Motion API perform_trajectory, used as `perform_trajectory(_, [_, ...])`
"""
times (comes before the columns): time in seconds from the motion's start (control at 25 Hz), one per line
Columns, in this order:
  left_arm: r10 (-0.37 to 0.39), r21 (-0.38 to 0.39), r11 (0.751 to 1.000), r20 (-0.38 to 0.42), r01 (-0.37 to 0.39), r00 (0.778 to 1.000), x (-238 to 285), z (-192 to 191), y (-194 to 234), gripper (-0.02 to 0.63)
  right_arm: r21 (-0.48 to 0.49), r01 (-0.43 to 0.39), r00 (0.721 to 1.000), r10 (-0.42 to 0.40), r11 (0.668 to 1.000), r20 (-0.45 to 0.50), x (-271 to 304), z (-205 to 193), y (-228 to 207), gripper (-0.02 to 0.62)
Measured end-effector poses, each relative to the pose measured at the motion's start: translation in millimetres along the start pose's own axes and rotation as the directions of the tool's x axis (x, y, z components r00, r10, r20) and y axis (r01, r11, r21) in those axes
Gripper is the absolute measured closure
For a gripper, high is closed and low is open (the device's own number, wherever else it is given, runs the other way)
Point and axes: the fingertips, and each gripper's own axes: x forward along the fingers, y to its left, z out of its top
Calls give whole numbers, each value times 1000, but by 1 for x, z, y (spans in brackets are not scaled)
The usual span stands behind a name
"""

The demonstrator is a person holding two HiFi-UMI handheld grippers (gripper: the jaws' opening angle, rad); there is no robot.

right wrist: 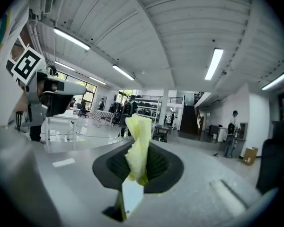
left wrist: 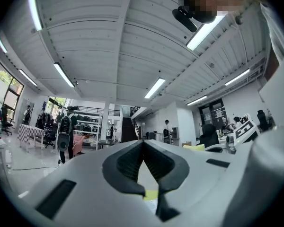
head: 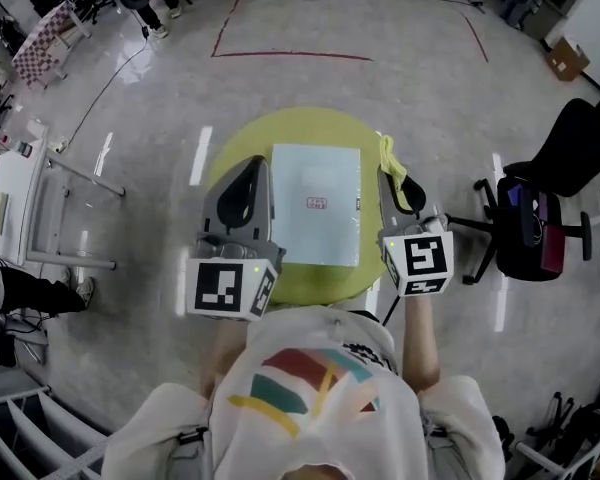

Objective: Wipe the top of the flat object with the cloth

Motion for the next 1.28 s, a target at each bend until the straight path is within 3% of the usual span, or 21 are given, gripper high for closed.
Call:
perform_trajectory(0.24, [-27, 31, 999, 11, 27, 1000, 0, -2, -15, 592, -34, 15, 991, -11, 999, 134, -20, 44, 43, 568])
perform_trajectory(0.44, [-60, 47, 997, 1, 60, 998, -2, -5, -26, 592, -59, 36, 982, -24, 998, 189, -31, 65, 62, 568])
perform_trajectory(1.28, [-52, 67, 996, -16, 53, 999, -9, -6, -29, 592, -57, 16, 984, -6, 998, 178, -41, 68, 70, 568])
